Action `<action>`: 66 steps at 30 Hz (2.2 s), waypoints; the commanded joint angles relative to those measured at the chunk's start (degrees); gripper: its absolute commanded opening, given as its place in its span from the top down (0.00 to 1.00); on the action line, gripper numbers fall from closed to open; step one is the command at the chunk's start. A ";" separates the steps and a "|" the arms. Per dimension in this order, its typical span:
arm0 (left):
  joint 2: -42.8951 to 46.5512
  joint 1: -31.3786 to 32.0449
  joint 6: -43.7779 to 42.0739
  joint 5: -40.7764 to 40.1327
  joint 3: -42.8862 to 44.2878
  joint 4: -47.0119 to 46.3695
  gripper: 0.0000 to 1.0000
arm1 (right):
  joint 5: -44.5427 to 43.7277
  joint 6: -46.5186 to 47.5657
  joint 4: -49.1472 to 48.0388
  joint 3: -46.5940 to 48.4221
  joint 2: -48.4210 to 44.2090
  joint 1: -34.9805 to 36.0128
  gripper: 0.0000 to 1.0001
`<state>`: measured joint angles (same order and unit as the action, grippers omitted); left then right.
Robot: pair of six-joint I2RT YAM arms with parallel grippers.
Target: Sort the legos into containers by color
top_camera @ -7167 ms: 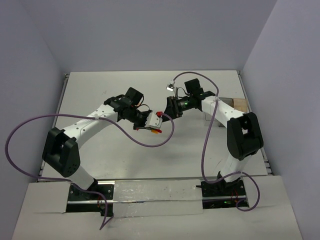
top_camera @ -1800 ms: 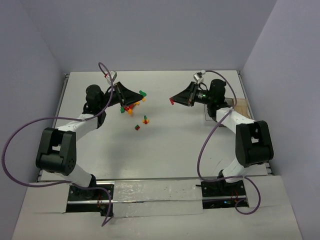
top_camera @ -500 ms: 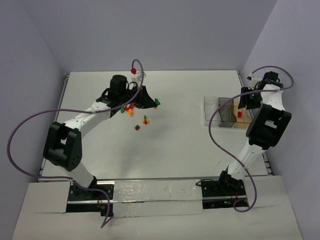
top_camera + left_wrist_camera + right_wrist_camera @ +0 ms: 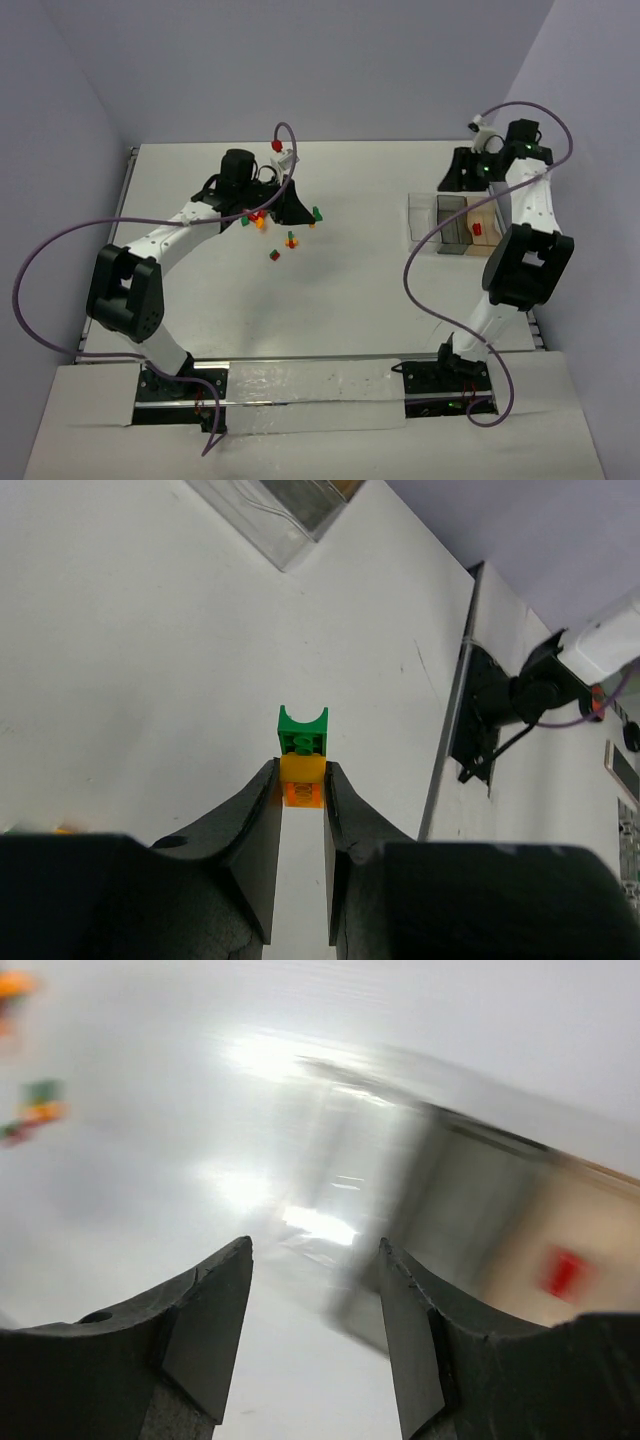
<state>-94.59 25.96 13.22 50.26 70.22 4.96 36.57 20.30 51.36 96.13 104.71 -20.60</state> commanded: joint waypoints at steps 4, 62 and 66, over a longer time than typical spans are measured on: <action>4.88 0.32 -6.20 14.16 -0.86 0.73 1.00 | 30.75 -8.55 -5.33 -12.24 -11.43 18.64 0.43; 4.06 -2.93 -5.83 14.59 -2.86 0.81 1.00 | 10.70 11.56 9.05 -15.85 -14.95 9.73 1.00; 3.50 -2.84 -5.31 9.66 -1.97 0.65 1.00 | -3.41 8.12 4.20 -15.60 -13.33 5.34 1.00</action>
<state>-90.87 22.94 8.71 65.09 65.37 6.10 48.92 28.64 56.74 78.74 90.08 -12.50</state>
